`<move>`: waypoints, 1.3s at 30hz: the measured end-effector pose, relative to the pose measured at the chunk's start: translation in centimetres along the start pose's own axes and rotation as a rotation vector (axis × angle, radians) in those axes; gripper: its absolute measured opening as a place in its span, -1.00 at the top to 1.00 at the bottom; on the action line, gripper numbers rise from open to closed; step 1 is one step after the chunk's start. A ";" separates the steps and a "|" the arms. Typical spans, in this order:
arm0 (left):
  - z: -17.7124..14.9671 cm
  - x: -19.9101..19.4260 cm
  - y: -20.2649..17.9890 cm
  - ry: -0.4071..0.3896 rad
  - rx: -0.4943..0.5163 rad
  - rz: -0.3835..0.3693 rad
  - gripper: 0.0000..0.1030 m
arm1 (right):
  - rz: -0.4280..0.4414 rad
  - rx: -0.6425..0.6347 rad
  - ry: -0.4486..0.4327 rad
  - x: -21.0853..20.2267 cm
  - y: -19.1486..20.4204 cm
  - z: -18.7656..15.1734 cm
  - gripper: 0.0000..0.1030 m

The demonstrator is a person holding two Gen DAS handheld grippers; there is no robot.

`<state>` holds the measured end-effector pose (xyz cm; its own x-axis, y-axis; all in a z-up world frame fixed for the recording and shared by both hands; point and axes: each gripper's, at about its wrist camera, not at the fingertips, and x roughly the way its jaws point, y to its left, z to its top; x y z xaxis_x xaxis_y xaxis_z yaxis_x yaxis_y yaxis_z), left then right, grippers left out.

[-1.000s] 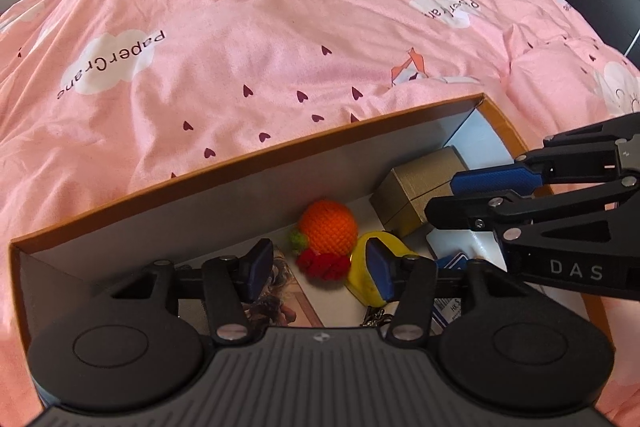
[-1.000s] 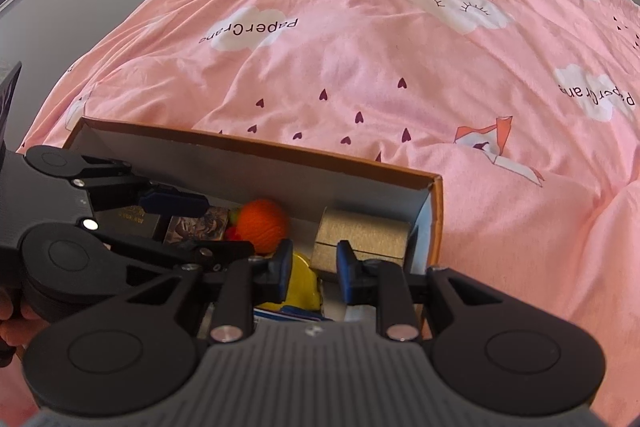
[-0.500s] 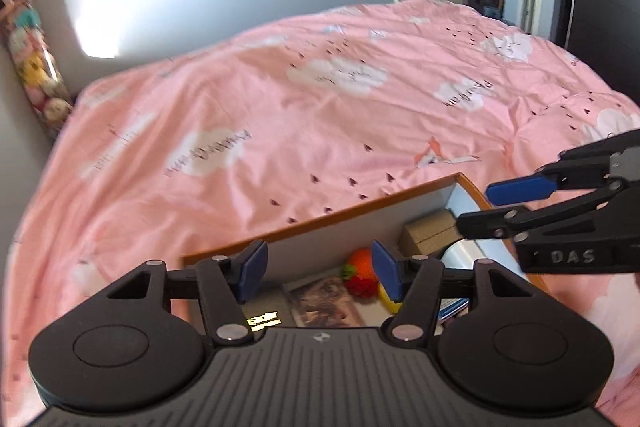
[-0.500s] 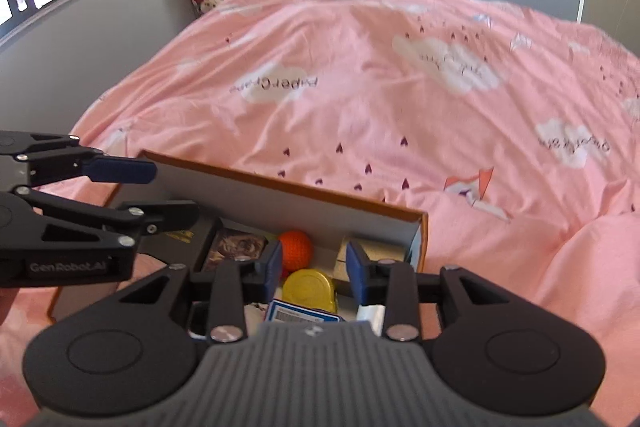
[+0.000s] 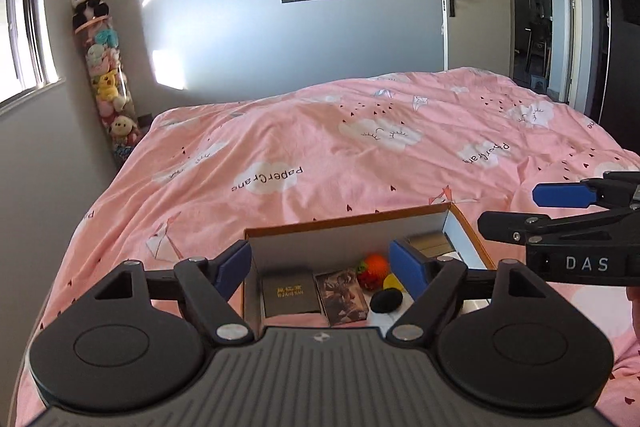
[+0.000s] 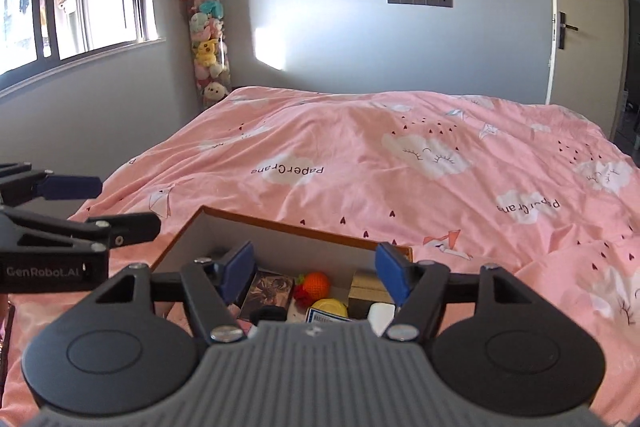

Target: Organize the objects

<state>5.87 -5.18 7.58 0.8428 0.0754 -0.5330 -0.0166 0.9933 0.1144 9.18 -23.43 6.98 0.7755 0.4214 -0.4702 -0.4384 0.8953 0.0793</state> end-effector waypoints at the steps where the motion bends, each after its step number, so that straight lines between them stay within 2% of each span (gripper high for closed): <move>1: -0.5 -0.2 0.2 0.006 -0.023 0.010 -0.77 | -0.012 0.012 -0.006 -0.4 0.2 -0.5 -0.39; 6: -3.0 -0.6 1.0 0.034 -0.093 0.026 -0.77 | -0.066 0.041 -0.016 -1.6 1.4 -2.6 -0.54; 9: -4.8 -0.5 1.1 0.066 -0.100 0.037 -0.77 | -0.088 0.043 -0.006 -1.9 2.1 -3.7 -0.54; 13: -7.1 -0.3 1.0 0.109 -0.105 0.046 -0.77 | -0.113 0.034 0.033 -1.8 2.9 -5.5 -0.56; 19: -9.9 0.4 0.6 0.166 -0.116 0.044 -0.77 | -0.144 0.054 0.087 -1.3 3.5 -8.1 -0.68; 28: -11.4 1.6 0.6 0.231 -0.154 0.022 -0.77 | -0.133 0.032 0.157 0.2 4.0 -9.5 -0.70; 39: -11.2 2.2 0.5 0.252 -0.152 0.012 -0.77 | -0.141 0.047 0.209 1.4 3.5 -9.8 -0.70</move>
<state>1.71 -3.55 -2.91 0.6822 0.0878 -0.7258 -0.1221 0.9925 0.0054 4.28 -21.13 -1.97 0.7144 0.2572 -0.6507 -0.3074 0.9508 0.0384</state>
